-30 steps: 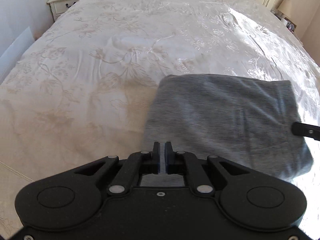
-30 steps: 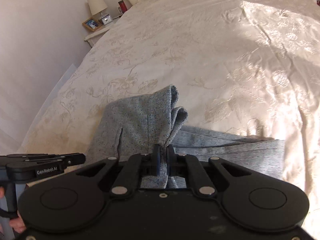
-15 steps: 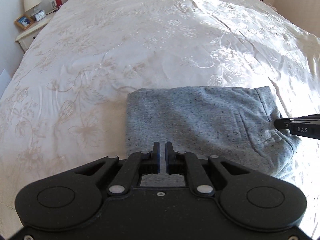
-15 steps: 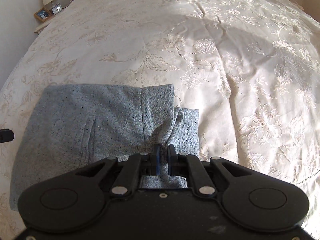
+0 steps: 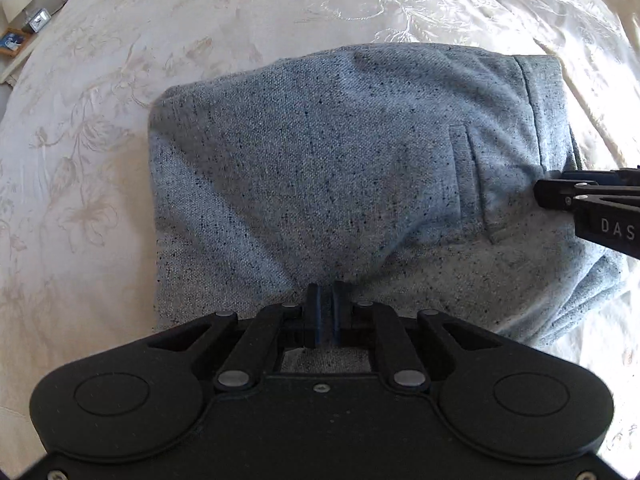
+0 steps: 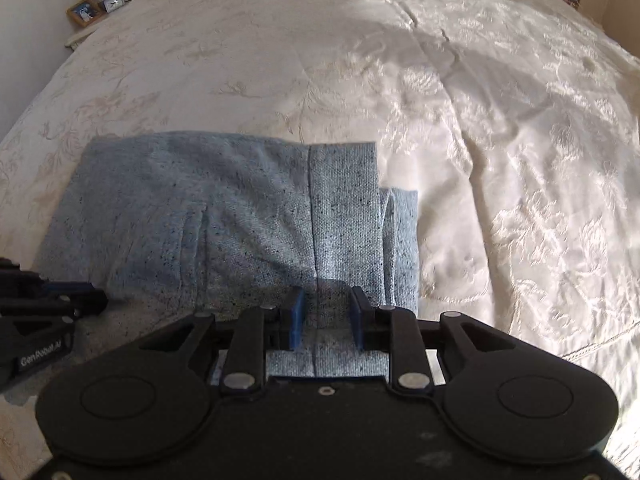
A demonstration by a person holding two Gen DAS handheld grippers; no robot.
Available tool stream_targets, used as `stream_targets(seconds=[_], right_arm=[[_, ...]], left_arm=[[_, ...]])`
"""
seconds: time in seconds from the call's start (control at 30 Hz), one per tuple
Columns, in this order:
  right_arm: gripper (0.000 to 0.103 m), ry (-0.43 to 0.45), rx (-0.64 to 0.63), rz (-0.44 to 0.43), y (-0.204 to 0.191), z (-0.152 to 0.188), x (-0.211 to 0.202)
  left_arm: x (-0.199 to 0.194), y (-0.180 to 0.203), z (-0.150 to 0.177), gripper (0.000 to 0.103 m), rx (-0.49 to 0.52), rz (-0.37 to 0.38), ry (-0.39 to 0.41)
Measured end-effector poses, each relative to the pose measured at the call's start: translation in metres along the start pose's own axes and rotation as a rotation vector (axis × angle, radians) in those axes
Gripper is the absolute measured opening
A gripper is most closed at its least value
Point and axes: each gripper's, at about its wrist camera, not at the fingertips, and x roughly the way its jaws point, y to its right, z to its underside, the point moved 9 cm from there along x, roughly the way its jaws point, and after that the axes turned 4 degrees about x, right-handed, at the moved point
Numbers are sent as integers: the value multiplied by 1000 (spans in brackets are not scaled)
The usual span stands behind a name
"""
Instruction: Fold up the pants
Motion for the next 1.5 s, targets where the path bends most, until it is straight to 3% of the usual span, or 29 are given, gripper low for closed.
stream_targets(seconds=[0.27,0.43,0.7,0.9,1.03,1.1,1.17,1.33,1.5], right_arm=[[27,-24,16,-8,3,1,12],[30,-14,32,-20,7,-1,10],[35,42,44,-29,12,-5,-10],[37,139,79,1,24,-12,-32],[41,136,120,6,36,-13,-31],[42,112,133,-14,40,-13,-26],[43,89,148,-39,40,-12,-21],[48,56,196,-51,46,-9,-4],[54,46,232,-73,51,-10,11]], left_arm=[[-10,-8,-3,15,-55,13,-20],[-23,-23,-4,19,-67,-29,-18],[-40,-65,-2,19,-147,-60,9],[-31,-90,2,19,-201,-73,-12],[-24,-95,4,19,-216,-61,-28],[-18,-94,4,26,-211,-46,-39],[-11,-95,4,41,-192,-57,-51],[0,-92,4,42,-154,-52,-65],[8,-93,2,53,-139,-67,-50]])
